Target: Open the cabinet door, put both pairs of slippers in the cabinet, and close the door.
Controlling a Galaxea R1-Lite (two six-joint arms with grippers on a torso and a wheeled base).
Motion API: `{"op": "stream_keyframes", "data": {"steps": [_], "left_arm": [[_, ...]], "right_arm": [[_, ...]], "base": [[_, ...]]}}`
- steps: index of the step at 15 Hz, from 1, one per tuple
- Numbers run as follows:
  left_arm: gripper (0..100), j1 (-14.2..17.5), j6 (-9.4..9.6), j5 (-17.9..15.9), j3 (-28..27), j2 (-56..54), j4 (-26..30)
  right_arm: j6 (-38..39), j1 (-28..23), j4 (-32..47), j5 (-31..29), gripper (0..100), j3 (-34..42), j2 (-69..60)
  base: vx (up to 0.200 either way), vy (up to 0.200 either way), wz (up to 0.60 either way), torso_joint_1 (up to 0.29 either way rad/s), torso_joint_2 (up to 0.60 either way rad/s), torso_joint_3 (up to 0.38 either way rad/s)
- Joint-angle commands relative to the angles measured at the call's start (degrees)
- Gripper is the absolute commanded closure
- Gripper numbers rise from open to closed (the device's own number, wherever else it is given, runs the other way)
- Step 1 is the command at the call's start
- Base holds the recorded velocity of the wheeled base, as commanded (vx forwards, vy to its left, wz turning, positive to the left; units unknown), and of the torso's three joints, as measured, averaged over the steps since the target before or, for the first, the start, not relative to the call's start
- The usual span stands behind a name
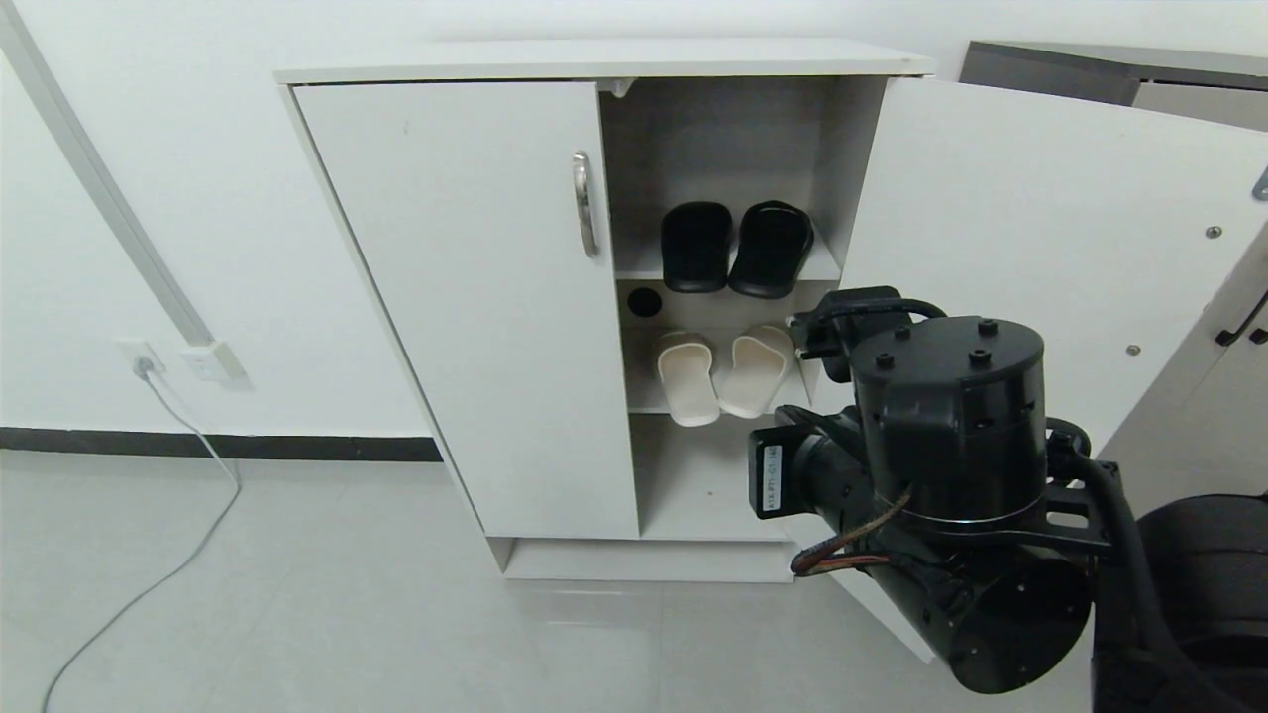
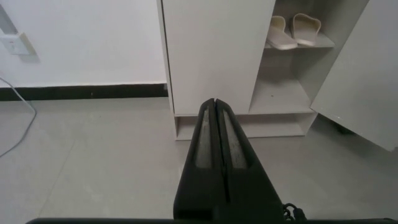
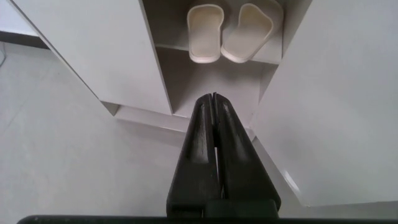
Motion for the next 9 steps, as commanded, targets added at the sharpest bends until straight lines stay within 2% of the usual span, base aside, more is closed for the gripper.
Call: {"op": "stream_keyframes", "data": {"steps": [1, 6, 9], "left_arm": [[100, 0.0, 0.01, 0.0, 0.0, 0.1, 0.0], [100, 0.0, 0.01, 0.0, 0.0, 0.1, 0.0], [100, 0.0, 0.01, 0.0, 0.0, 0.1, 0.0]], "right_arm": [[0.0, 0.0, -0.1, 0.0, 100, 0.0, 0.2], [0.0, 0.0, 0.0, 0.1, 100, 0.0, 0.2], [0.0, 0.0, 0.0, 0.1, 100, 0.0, 0.2]], "base": [[0.000, 0.000, 0.00, 0.000, 0.00, 0.000], [0.000, 0.000, 0.00, 0.000, -0.02, -0.021], [0.000, 0.000, 0.00, 0.014, -0.18, -0.318]]}}
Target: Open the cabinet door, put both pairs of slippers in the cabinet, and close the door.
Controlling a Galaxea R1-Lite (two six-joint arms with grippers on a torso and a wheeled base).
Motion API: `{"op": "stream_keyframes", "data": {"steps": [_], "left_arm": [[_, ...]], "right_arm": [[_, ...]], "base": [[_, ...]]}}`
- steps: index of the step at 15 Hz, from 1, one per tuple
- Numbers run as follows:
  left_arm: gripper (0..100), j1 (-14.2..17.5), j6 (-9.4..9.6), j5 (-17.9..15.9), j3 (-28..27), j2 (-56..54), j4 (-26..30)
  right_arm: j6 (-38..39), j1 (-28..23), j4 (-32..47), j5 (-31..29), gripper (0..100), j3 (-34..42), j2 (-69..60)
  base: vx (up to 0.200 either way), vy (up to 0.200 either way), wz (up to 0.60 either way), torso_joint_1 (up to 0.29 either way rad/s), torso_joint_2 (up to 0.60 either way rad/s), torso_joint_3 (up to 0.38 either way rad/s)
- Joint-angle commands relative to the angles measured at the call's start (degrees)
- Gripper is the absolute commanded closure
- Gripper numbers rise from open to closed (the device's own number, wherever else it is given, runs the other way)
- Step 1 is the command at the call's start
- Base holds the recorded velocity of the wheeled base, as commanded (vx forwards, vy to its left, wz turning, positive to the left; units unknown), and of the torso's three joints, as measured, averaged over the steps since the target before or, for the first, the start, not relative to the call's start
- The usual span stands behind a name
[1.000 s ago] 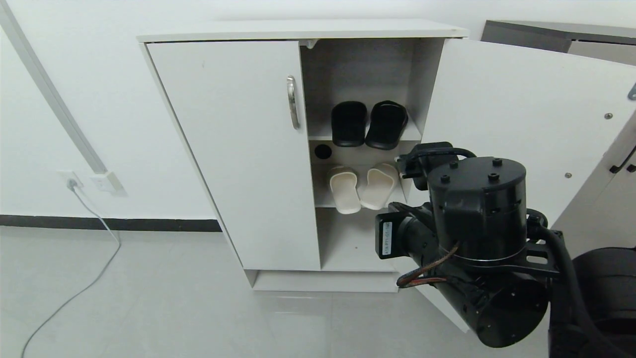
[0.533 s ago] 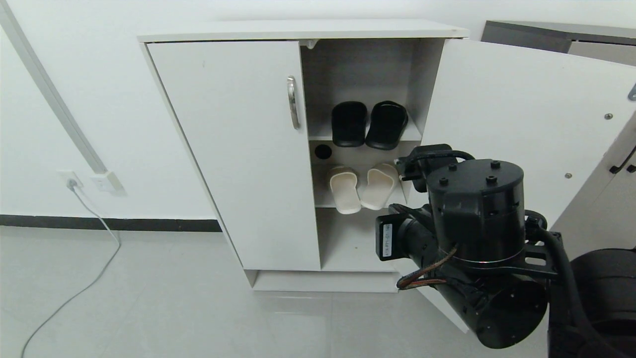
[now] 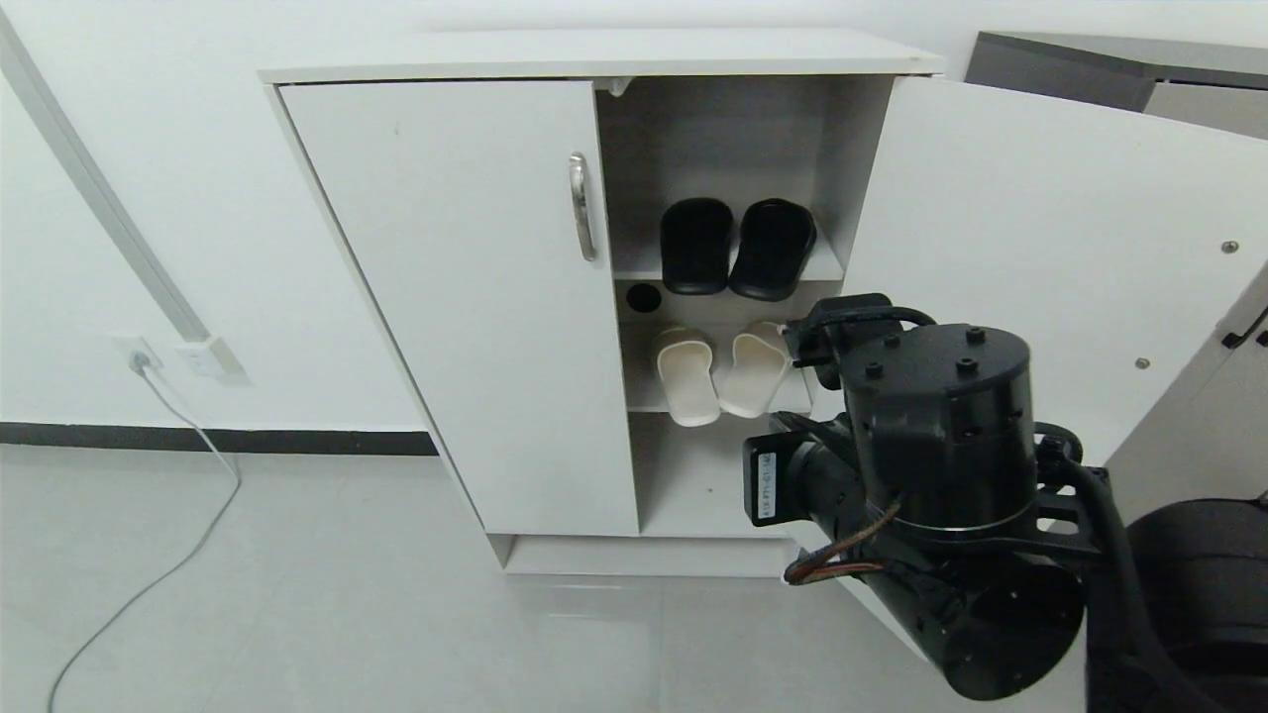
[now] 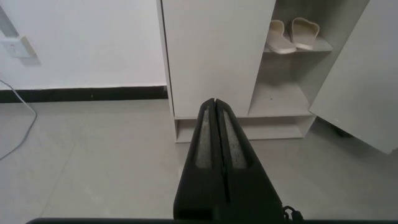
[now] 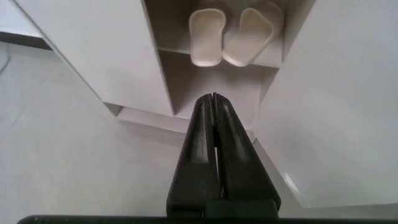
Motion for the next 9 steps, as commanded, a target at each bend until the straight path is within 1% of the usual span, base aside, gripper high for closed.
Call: {"op": "stream_keyframes", "data": {"steps": [1, 4, 9], "left_arm": [[100, 0.0, 0.01, 0.0, 0.0, 0.1, 0.0], [100, 0.0, 0.01, 0.0, 0.0, 0.1, 0.0], [100, 0.0, 0.01, 0.0, 0.0, 0.1, 0.0]], "right_arm": [[0.0, 0.0, -0.2, 0.0, 100, 0.0, 0.1], [0.0, 0.0, -0.2, 0.0, 100, 0.0, 0.2], [0.0, -0.1, -0.3, 0.0, 100, 0.0, 0.3]], "base": [[0.000, 0.000, 0.00, 0.056, -0.42, -0.378], [0.000, 0.000, 0.00, 0.064, -0.56, -0.354], [0.000, 0.000, 0.00, 0.127, -0.47, -0.339]]}}
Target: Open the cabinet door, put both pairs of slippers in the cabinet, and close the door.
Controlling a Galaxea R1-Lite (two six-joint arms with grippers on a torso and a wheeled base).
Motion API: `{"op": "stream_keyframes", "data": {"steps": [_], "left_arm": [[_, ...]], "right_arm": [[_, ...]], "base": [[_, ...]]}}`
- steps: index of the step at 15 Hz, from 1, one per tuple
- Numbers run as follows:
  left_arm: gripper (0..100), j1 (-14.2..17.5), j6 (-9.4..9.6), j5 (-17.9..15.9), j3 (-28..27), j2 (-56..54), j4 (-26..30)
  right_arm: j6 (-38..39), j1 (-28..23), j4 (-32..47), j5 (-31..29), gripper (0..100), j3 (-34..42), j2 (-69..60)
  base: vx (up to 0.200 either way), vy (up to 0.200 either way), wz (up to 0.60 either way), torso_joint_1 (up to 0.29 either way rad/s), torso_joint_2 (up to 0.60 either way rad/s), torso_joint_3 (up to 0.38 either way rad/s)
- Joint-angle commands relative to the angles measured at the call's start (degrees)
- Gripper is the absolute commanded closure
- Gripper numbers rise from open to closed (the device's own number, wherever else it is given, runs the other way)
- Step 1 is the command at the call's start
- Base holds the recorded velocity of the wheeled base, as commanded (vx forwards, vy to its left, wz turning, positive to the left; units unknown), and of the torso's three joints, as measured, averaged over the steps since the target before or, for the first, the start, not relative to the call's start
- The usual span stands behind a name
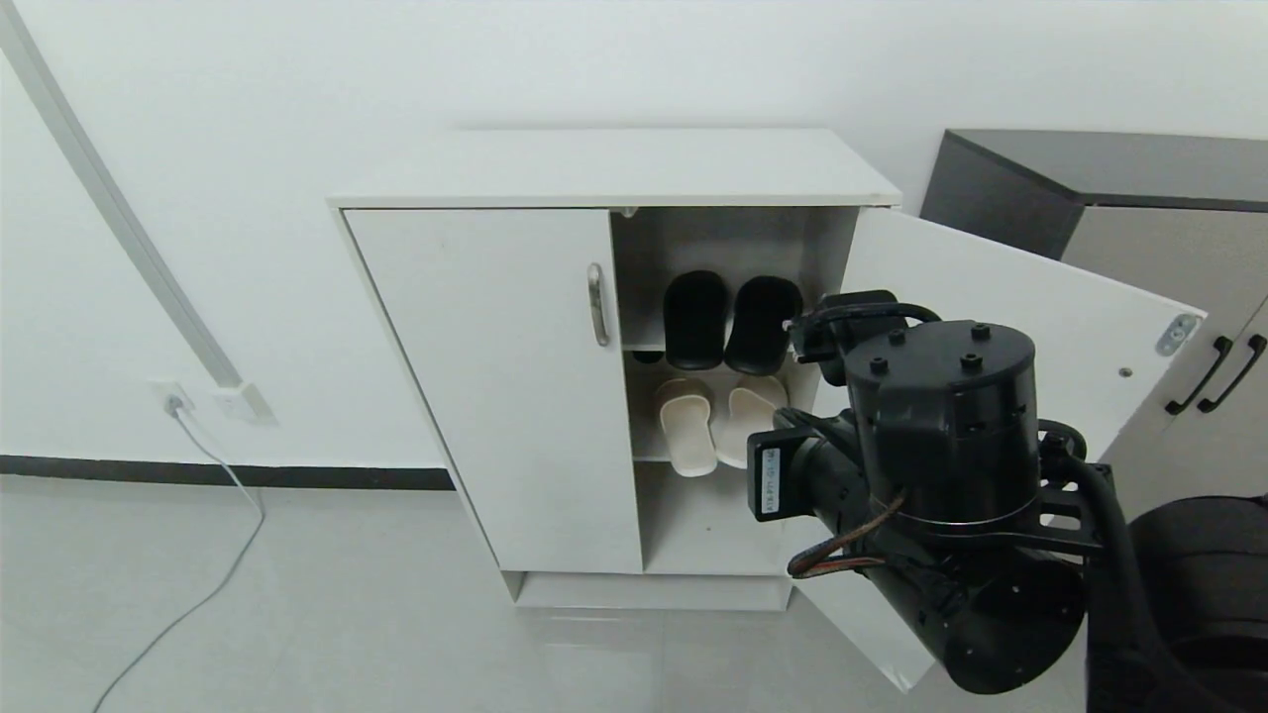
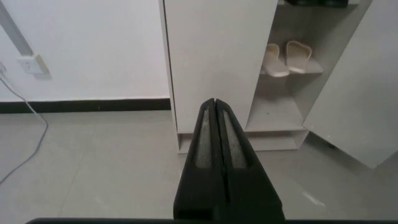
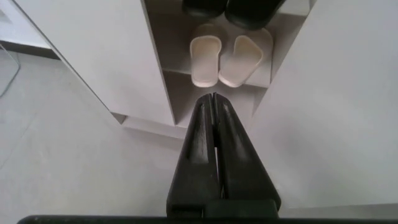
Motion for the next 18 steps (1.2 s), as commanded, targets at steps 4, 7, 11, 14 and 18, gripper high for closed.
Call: {"op": "stream_keyframes", "data": {"steps": [4, 7, 11, 14, 18], "left_arm": [[100, 0.0, 0.00, 0.0, 0.0, 0.1, 0.0], [100, 0.0, 0.00, 0.0, 0.0, 0.1, 0.0], [100, 0.0, 0.09, 0.0, 0.0, 0.1, 0.0], [100, 0.0, 0.09, 0.0, 0.0, 0.1, 0.0], [100, 0.0, 0.00, 0.0, 0.0, 0.1, 0.0]], "right_arm": [[0.0, 0.0, 0.0, 0.0, 100, 0.1, 0.3], [0.0, -0.3, 0.0, 0.0, 100, 0.2, 0.3], [0.0, -0.4, 0.0, 0.0, 100, 0.2, 0.3], [0.0, -0.4, 0.0, 0.0, 100, 0.2, 0.4], [0.2, -0.4, -0.2, 0.2, 100, 0.7, 0.7]], "base": [[0.000, 0.000, 0.00, 0.156, -0.48, -0.325], [0.000, 0.000, 0.00, 0.180, -0.49, -0.310], [0.000, 0.000, 0.00, 0.198, -0.52, -0.312], [0.000, 0.000, 0.00, 0.225, -0.54, -0.316], [0.000, 0.000, 0.00, 0.243, -0.56, -0.321]]}}
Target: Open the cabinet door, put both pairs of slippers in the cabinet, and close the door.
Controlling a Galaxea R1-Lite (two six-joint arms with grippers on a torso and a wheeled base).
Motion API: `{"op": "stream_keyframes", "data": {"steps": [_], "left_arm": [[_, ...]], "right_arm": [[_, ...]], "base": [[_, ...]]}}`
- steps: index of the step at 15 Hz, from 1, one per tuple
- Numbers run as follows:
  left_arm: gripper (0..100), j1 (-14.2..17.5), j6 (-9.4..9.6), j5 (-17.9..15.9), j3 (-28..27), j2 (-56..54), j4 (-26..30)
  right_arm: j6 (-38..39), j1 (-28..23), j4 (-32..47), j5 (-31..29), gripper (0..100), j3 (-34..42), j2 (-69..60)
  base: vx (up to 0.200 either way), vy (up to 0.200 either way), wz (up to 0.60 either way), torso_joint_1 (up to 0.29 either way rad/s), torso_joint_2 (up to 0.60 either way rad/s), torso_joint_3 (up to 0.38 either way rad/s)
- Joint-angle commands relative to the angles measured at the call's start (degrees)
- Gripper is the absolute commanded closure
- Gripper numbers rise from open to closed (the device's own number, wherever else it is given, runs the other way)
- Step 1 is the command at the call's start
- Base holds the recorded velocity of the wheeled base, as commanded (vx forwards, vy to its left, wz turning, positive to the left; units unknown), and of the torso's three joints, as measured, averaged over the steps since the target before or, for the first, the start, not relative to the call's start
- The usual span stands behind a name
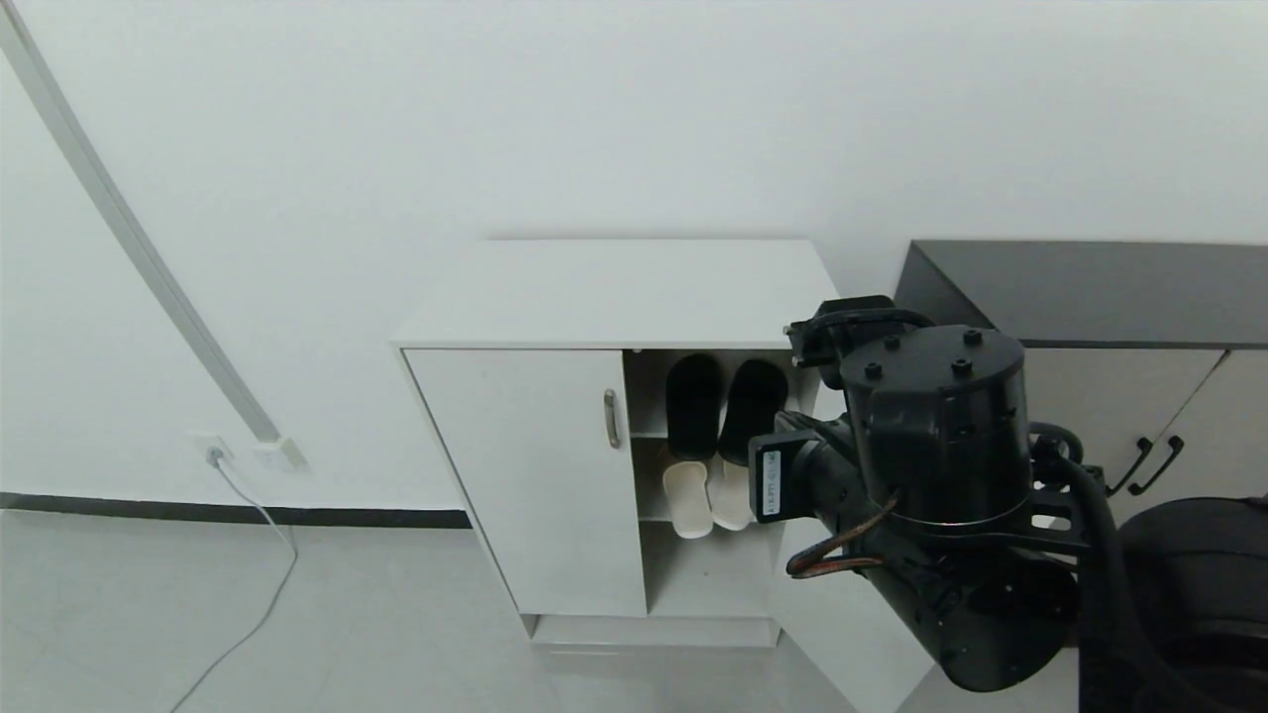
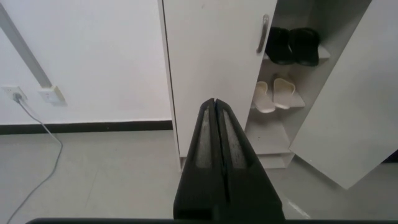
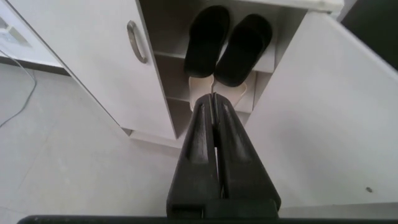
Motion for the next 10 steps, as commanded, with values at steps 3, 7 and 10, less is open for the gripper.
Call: {"op": "stream_keyframes", "data": {"steps": [3, 7, 10], "left_arm": [[100, 0.0, -0.05, 0.0, 0.0, 0.1, 0.0], [100, 0.0, -0.05, 0.0, 0.0, 0.1, 0.0], [100, 0.0, -0.05, 0.0, 0.0, 0.1, 0.0]], "right_arm": [[-0.1, 0.0, -0.3, 0.1, 100, 0.4, 0.2], [-0.1, -0.1, -0.3, 0.1, 100, 0.5, 0.2], [-0.1, 0.0, -0.3, 0.2, 100, 0.7, 0.4]], "base": [[0.000, 0.000, 0.00, 0.276, -0.61, -0.339], [0.000, 0.000, 0.00, 0.209, -0.44, -0.245], [0.000, 0.000, 0.00, 0.100, -0.21, -0.108]]}}
